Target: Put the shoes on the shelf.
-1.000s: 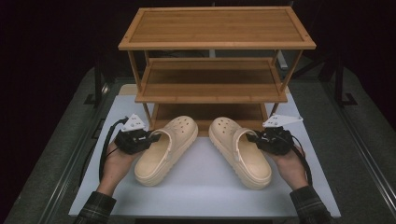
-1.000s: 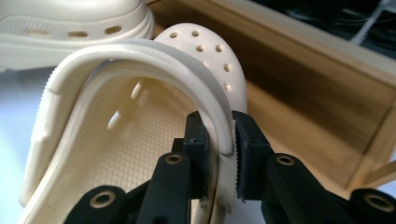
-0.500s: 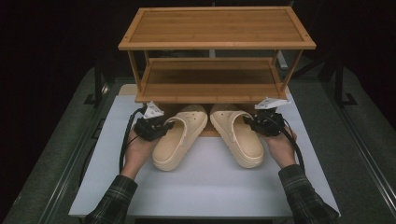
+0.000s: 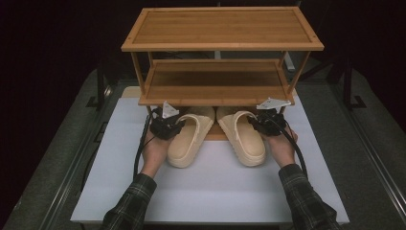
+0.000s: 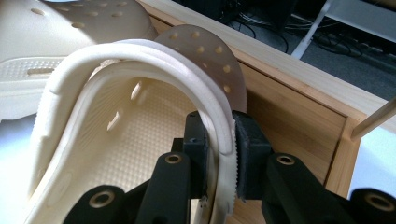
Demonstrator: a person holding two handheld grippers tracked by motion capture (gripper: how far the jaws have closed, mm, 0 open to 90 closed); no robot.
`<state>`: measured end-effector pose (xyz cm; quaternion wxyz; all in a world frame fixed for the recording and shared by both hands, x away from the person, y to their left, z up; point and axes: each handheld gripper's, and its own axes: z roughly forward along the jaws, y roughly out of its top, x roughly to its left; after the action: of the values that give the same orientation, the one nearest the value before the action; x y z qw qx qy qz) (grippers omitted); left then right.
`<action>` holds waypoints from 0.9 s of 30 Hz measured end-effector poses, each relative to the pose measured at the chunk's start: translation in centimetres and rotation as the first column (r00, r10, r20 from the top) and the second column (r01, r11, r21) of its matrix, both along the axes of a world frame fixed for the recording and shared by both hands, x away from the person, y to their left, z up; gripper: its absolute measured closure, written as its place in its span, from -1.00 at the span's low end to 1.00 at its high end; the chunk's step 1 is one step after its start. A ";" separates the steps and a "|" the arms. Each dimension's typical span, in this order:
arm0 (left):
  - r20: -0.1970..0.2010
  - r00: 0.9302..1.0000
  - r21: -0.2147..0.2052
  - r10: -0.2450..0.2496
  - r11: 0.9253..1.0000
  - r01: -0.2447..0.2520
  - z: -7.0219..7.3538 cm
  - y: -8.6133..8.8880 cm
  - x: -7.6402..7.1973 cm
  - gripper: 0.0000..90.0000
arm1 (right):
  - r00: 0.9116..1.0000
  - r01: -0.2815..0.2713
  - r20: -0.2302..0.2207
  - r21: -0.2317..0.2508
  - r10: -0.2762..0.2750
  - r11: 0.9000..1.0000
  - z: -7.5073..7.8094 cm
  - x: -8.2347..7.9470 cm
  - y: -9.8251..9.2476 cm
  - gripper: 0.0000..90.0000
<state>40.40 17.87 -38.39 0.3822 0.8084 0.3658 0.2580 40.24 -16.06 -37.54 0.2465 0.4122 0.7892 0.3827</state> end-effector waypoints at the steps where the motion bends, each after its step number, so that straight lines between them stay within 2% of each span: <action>1: 0.007 1.000 0.001 0.006 1.000 -0.006 -0.1 -0.2 0.0 0.70 | 1.000 0.004 0.002 -0.003 -0.004 1.000 -0.1 0.1 0.1 0.71; 4: 0.015 0.999 0.003 0.030 1.000 -0.030 -0.3 -0.8 0.1 0.70 | 1.000 0.016 0.005 -0.010 -0.016 1.000 -0.3 0.4 0.3 0.71; 7: 0.015 0.999 0.022 0.037 0.999 -0.037 -0.6 -1.1 0.2 0.70 | 1.000 0.021 0.002 -0.022 -0.020 1.000 -0.7 0.5 0.6 0.71; 11: 0.017 0.999 0.019 0.045 0.999 -0.045 -0.9 -1.4 0.3 0.70 | 1.000 0.016 0.001 -0.030 -0.016 0.999 -1.0 0.6 1.0 0.70; 17: 0.017 0.999 0.018 0.042 0.999 -0.043 -1.0 -1.5 0.3 0.67 | 1.000 0.020 -0.013 -0.033 -0.021 0.999 -1.6 0.8 1.2 0.69; 21: 0.016 0.999 0.011 0.040 0.999 -0.041 -1.0 -1.5 0.2 0.62 | 1.000 0.025 -0.006 -0.030 -0.025 0.999 -1.7 0.9 1.2 0.66; 23: 0.013 0.999 0.007 0.038 0.999 -0.039 -1.0 -1.5 0.3 0.56 | 1.000 0.024 -0.007 -0.025 -0.024 0.999 -1.7 0.9 1.3 0.61; 27: -0.006 0.999 -0.019 0.034 0.999 -0.034 -0.8 -1.1 0.2 0.30 | 1.000 0.025 -0.014 0.007 -0.025 1.000 -1.5 0.9 1.0 0.40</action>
<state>40.63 16.77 -39.16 0.3843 0.7991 0.3833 0.2586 41.13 -15.07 -39.08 0.2441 0.4255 0.7844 0.3796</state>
